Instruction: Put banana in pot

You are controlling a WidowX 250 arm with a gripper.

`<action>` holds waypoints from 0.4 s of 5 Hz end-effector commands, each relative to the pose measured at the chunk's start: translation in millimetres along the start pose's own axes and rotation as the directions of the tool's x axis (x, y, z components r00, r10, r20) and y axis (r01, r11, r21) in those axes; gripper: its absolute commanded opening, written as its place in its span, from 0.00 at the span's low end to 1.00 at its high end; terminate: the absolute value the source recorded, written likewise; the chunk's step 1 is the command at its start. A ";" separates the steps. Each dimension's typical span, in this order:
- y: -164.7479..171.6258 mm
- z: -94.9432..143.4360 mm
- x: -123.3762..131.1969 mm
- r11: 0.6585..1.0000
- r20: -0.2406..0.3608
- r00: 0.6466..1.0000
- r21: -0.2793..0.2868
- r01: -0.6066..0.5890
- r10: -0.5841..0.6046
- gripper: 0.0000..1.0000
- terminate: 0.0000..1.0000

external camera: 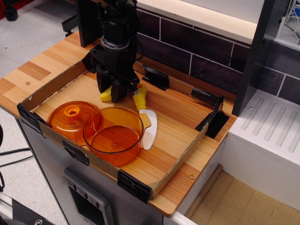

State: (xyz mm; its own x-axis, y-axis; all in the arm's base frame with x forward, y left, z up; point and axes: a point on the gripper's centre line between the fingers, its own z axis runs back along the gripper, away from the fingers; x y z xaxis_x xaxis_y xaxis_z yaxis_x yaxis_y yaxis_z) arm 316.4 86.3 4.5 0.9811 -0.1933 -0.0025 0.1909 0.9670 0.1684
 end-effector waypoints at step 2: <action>14.3 88.4 4.5 1.000 0.209 0.978 0.006 0.006 -0.007 0.00 0.00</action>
State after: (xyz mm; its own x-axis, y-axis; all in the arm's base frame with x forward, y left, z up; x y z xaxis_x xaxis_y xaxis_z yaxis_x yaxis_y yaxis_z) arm 311.4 80.2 79.1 0.9606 -0.2288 0.1580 0.2072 0.9679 0.1421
